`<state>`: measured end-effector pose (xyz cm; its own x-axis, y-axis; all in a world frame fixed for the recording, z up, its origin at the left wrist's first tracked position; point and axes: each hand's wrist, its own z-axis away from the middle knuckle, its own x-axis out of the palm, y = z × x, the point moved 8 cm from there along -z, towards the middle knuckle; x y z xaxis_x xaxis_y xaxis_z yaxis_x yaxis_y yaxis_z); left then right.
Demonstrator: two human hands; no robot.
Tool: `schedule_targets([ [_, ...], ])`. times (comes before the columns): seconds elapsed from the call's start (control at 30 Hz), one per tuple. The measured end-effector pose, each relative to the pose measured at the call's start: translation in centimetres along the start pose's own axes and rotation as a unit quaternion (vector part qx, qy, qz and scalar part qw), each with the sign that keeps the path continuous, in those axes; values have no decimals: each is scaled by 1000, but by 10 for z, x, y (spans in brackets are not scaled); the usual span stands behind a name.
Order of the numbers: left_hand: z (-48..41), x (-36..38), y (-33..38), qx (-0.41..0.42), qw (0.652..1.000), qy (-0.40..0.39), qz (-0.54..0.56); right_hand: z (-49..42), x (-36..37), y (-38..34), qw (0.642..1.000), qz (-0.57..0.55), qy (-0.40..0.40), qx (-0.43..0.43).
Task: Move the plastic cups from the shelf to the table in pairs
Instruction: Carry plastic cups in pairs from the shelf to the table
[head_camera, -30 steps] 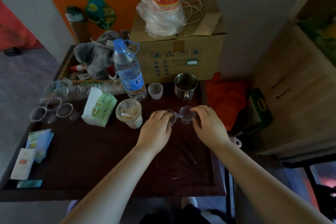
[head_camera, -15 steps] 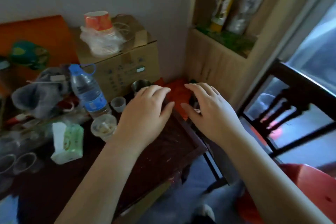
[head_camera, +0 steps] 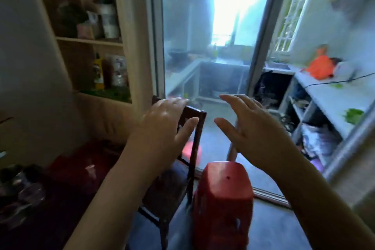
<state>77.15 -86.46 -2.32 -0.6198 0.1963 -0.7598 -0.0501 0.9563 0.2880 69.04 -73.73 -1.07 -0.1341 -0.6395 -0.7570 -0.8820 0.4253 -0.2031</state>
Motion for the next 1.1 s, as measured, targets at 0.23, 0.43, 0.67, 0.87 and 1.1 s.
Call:
schedule_targets([
  [0.23, -49, 109, 256, 163, 979, -51, 109, 134, -178, 150, 979, 133, 47, 149],
  [0.43, -51, 170, 441, 301, 931, -98, 184, 254, -306, 231, 930, 220, 97, 278],
  [0.67, -47, 239, 595, 384, 883, -134, 235, 353, -399, 286, 874, 281, 127, 376],
  [0.87, -75, 298, 690, 416, 856, -116, 285, 382, -443, 360, 847, 344, 124, 386],
  [1.1, -181, 368, 749, 360, 880, -80, 300, 344, -482, 498, 862, 356, 76, 353],
])
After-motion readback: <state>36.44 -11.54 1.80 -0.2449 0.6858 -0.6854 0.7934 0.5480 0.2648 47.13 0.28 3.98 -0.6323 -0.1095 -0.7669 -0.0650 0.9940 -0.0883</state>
